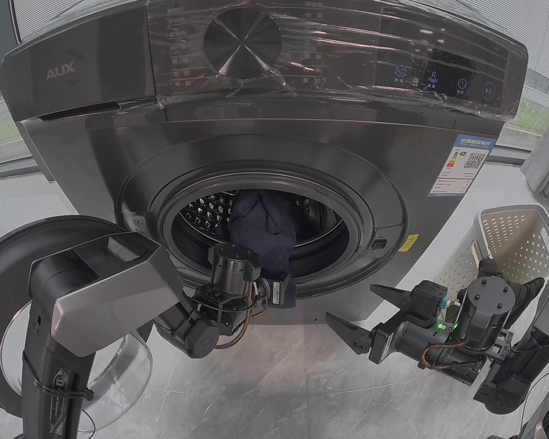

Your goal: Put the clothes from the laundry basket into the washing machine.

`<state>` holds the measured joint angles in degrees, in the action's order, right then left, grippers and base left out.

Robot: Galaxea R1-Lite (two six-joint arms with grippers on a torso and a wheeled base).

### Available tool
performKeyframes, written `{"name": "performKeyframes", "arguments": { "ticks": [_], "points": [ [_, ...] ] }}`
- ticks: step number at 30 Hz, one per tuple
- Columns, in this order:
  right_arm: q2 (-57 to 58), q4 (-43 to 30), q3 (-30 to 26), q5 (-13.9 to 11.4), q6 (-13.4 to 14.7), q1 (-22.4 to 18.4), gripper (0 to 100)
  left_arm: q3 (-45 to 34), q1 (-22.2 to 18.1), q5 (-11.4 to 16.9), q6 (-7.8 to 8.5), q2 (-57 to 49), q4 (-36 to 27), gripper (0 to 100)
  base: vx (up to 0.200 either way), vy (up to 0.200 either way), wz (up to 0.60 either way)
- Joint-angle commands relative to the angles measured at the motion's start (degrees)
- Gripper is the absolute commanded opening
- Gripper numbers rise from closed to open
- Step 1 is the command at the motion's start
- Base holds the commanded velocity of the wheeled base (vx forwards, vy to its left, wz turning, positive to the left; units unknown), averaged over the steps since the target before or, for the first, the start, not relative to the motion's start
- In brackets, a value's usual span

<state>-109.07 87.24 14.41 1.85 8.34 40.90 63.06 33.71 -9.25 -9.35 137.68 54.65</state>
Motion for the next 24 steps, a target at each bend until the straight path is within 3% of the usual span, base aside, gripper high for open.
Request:
{"name": "performKeyframes", "arguments": {
  "ticks": [1,16,22,24],
  "points": [
    [-0.09,0.04,0.0,-0.01,0.01,-0.03,100,1.71,-0.22,-0.06,0.03,0.57,0.81,0,0.0,0.0,0.0],
    [0.08,0.04,0.18,-0.01,-0.08,-0.03,100,18.85,-2.07,-2.09,-0.49,4.44,9.33,0,0.0,0.0,0.0],
    [0.08,0.04,0.18,-0.01,-0.08,-0.03,100,16.04,-2.33,-2.17,-0.14,4.35,8.63,0,0.0,0.0,0.0],
    [0.08,0.04,0.18,-0.01,-0.08,-0.03,100,11.21,-1.8,-2.17,0.12,1.71,7.58,0,0.0,0.0,0.0]
  ]
}}
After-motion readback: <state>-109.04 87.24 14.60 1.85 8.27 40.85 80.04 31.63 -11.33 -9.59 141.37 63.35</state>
